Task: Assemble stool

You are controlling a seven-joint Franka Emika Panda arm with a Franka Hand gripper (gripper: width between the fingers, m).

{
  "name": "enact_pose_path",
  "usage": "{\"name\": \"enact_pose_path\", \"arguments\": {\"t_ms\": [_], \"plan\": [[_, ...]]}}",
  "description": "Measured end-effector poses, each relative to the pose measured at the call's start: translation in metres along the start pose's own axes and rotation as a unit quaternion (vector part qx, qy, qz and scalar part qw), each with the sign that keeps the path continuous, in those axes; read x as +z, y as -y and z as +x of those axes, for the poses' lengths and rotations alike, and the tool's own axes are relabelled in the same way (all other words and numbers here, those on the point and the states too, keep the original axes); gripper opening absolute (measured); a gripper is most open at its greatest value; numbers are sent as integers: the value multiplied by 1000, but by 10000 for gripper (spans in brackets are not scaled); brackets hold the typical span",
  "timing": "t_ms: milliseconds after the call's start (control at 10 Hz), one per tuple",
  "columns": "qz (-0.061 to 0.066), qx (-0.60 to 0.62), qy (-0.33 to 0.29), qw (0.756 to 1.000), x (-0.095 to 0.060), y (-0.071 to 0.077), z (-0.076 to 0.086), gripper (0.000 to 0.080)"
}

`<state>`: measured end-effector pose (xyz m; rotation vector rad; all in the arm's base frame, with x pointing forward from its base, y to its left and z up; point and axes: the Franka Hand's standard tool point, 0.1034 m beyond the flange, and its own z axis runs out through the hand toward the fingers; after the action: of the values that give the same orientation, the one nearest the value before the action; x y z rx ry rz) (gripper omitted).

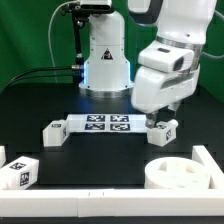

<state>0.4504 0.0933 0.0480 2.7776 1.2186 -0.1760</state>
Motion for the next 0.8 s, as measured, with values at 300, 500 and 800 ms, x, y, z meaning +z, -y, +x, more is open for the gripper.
{"name": "enact_pose_path", "arguments": {"t_ms": [300, 500, 800], "plan": [[9, 104, -3, 994, -1, 4, 3, 649], [39, 265, 11, 963, -4, -2, 0, 649], [83, 461, 37, 883, -5, -8, 0, 649]]}}
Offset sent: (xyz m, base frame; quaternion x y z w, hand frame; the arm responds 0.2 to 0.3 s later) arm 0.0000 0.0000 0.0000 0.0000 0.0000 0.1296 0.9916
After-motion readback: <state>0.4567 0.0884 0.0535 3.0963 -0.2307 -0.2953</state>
